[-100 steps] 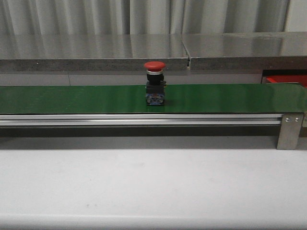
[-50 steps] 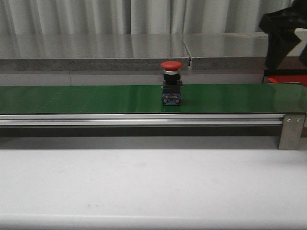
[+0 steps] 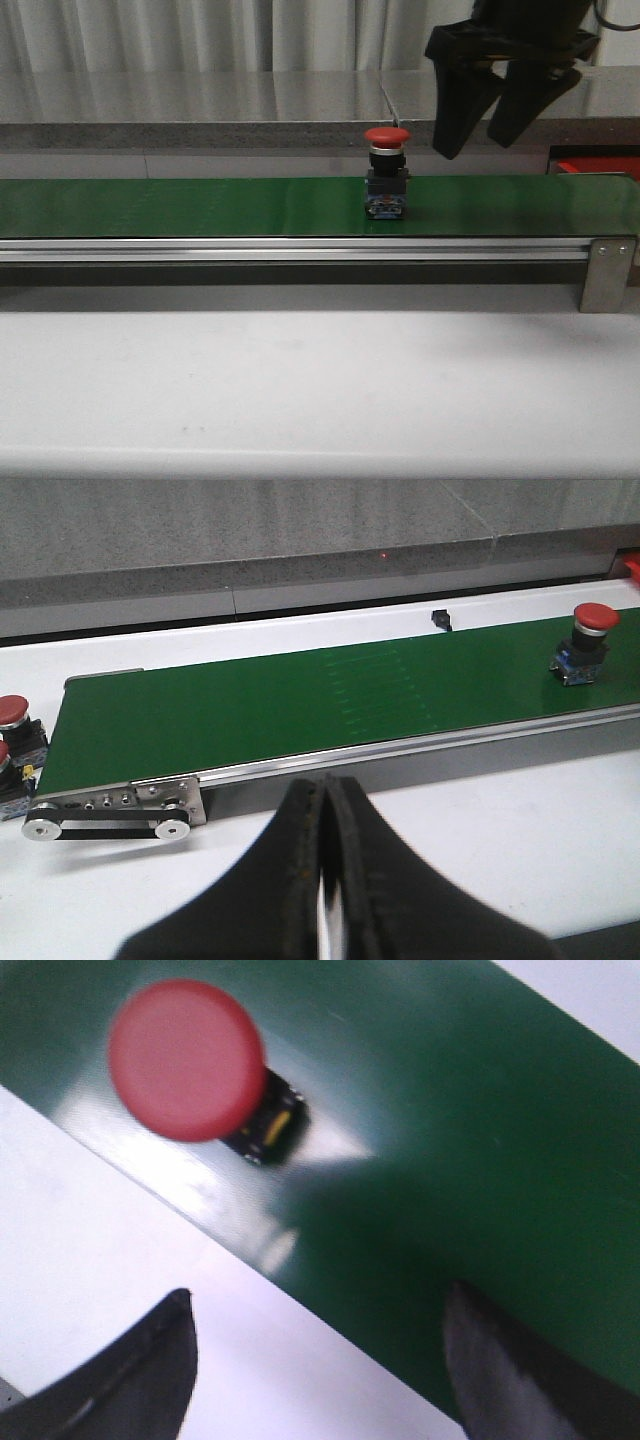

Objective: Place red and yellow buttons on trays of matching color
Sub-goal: 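Grasp the red button on the belt with the right gripper and lift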

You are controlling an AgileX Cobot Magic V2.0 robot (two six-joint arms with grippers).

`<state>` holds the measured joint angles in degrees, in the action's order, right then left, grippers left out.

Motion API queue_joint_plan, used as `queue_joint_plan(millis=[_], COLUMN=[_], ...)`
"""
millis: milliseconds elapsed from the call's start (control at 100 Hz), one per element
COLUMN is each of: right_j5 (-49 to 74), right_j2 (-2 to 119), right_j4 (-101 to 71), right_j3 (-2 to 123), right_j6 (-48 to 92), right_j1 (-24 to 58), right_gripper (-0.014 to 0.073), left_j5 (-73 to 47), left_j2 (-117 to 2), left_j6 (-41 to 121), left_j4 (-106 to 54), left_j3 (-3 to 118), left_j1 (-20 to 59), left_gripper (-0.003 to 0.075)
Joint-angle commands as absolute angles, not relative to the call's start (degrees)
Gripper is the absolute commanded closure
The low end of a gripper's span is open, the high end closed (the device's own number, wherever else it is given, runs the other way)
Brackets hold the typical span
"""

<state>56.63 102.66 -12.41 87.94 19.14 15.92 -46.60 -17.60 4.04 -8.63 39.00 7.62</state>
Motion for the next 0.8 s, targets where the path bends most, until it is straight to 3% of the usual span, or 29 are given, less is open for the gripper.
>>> queue_joint_plan(millis=[0, 500, 570, 690, 790], right_j5=[56.0, 45.2, 44.7, 45.4, 45.2], right_j2=[101.5, 105.1, 105.1, 105.1, 105.0], right_j4=[-13.8, -16.2, -16.2, -16.0, -15.8], right_j3=[91.2, 92.4, 92.4, 92.4, 92.4], right_j6=[21.5, 26.8, 26.8, 26.8, 26.8], right_j1=[16.4, 16.6, 16.6, 16.6, 16.5], right_gripper=[0.0073, 0.0088, 0.0161, 0.0382, 0.0501], left_j5=[-42.4, -42.4, -42.4, -42.4, -42.4], left_j2=[-18.3, -18.3, -18.3, -18.3, -18.3], left_j6=[3.9, 3.9, 3.9, 3.9, 3.9], left_j4=[-9.1, -9.1, -9.1, -9.1, -9.1], left_j3=[40.3, 40.3, 40.3, 40.3, 40.3], left_j1=[8.1, 8.1, 8.1, 8.1, 8.1], left_gripper=[0.0741, 0.0741, 0.0741, 0.0741, 0.0741])
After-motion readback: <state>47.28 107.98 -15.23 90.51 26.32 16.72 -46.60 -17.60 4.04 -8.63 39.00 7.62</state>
